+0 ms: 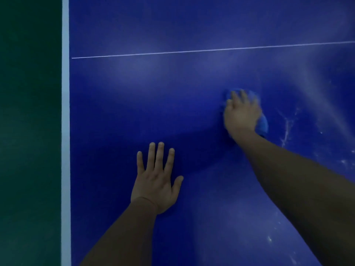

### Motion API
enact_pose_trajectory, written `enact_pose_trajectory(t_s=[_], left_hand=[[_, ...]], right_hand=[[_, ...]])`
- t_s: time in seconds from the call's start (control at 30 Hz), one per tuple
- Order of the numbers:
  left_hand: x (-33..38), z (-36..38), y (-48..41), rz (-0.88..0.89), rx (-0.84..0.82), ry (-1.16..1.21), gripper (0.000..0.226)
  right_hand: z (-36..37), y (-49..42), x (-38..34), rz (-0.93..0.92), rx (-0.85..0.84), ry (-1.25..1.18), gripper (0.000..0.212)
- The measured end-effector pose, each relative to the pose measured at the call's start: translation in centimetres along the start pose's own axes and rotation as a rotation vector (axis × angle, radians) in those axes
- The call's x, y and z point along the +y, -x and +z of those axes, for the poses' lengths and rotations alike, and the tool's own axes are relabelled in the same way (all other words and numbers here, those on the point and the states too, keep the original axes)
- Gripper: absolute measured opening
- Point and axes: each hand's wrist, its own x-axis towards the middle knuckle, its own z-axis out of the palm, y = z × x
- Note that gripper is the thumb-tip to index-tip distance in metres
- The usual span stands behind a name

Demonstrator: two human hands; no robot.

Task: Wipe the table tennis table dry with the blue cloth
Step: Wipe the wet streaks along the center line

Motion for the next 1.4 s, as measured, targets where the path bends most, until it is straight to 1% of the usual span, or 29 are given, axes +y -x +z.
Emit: enact_pose_trajectory(t_s=[0.07,0.13,0.2,0.23,0.3,0.33,0.37,0.4,0.47,0.5,0.53,0.57,0.63,0.7,0.8,0.87,0.9,0.93,0.97,1.03,1.07,1.1,1.13,1.17,1.2,1.23,1.3,1.37,1.4], left_hand=[[-0.2,-0.1,0.1,0.001,-0.011,-0.022,0.079],[-0.3,-0.2,0.1,0.008,-0.007,-0.016,0.079],[-0.2,-0.3,-0.1,0.028,-0.011,0.004,0.078],[-0.2,-0.3,-0.2,0.037,-0.014,0.009,0.078],[-0.3,-0.3,-0.1,0.039,-0.036,0.007,0.079],[-0.4,-0.3,0.0,0.034,-0.051,0.007,0.08],[-0.4,-0.4,0.0,0.029,-0.062,0.004,0.08],[-0.4,-0.6,0.0,0.028,-0.072,0.003,0.08],[-0.3,-0.8,-0.1,0.027,-0.085,0.006,0.08],[-0.4,-0.9,0.0,0.029,-0.086,0.004,0.08],[-0.4,-0.9,0.0,0.033,-0.078,0.008,0.08],[-0.6,-1.0,-0.1,0.038,-0.06,0.034,0.08],[-1.0,-1.2,0.4,0.053,-0.019,0.161,0.079],[-1.5,-1.2,1.0,0.075,0.028,0.295,0.078],[-1.7,-0.9,2.8,0.143,0.063,0.313,0.076],[-1.4,-0.3,5.2,0.175,0.063,0.293,0.073],[-1.3,0.2,6.5,0.186,0.06,0.281,0.071],[-1.2,0.6,8.2,0.193,0.06,0.262,0.069],[-1.0,1.0,9.6,0.198,0.051,0.251,0.068],[-1.0,1.8,12.6,0.187,0.024,0.266,0.066],[-1.0,2.2,14.0,0.164,0.022,0.284,0.065],[-1.1,2.4,15.2,0.14,0.027,0.289,0.064],[-1.2,2.6,16.2,0.117,0.029,0.288,0.064],[-1.3,2.9,17.1,0.096,0.025,0.281,0.064],[-1.5,3.2,17.9,0.078,0.017,0.273,0.064],[-1.7,3.4,18.5,0.063,0.009,0.267,0.064],[-2.0,3.7,19.8,0.068,-0.014,0.261,0.064],[-1.6,4.0,20.9,0.128,-0.028,0.237,0.063],[-1.4,4.1,21.4,0.152,-0.033,0.227,0.062]], right_hand=[[1.1,2.6,-3.9,-0.322,-0.042,0.043,0.049],[2.0,8.0,-4.9,-0.541,-0.076,0.048,0.047],[1.9,12.7,-2.6,-0.71,-0.145,0.024,0.045],[1.5,13.8,-0.5,-0.84,-0.168,0.036,0.045],[1.0,12.9,3.8,-1.142,-0.184,0.118,0.043],[0.9,11.3,5.3,-1.205,-0.174,0.17,0.043],[0.9,9.4,5.9,-1.168,-0.153,0.196,0.044],[0.9,7.5,5.7,-1.031,-0.132,0.188,0.044],[0.8,5.6,3.4,-0.643,-0.102,0.108,0.048],[0.9,5.6,2.3,-0.529,-0.088,0.066,0.049],[1.2,6.3,1.4,-0.498,-0.083,0.052,0.051],[1.3,7.4,0.7,-0.515,-0.082,0.062,0.051],[1.6,12.8,0.1,-0.64,-0.081,0.109,0.05],[2.0,20.9,0.8,-0.836,-0.113,0.124,0.047],[1.8,33.1,4.3,-1.186,-0.292,0.129,0.043],[1.1,35.1,6.8,-1.339,-0.365,0.136,0.042],[0.9,33.9,7.3,-1.38,-0.348,0.178,0.041],[0.8,32.4,7.2,-1.373,-0.32,0.236,0.041],[0.8,30.2,6.8,-1.266,-0.284,0.261,0.042],[0.5,26.2,5.3,-0.83,-0.213,0.146,0.044],[0.2,24.8,4.5,-0.608,-0.231,0.077,0.044],[0.0,24.4,3.7,-0.452,-0.237,0.032,0.046],[0.3,24.9,2.9,-0.38,-0.232,0.017,0.048],[0.7,26.4,1.8,-0.375,-0.193,0.028,0.049],[1.1,28.6,0.7,-0.412,-0.159,0.049,0.05],[1.4,31.7,-0.2,-0.476,-0.174,0.071,0.05],[2.4,39.3,-0.6,-0.669,-0.231,0.062,0.049],[1.7,45.3,1.4,-0.803,-0.31,0.059,0.048],[1.4,46.9,3.2,-0.848,-0.344,0.075,0.046]])
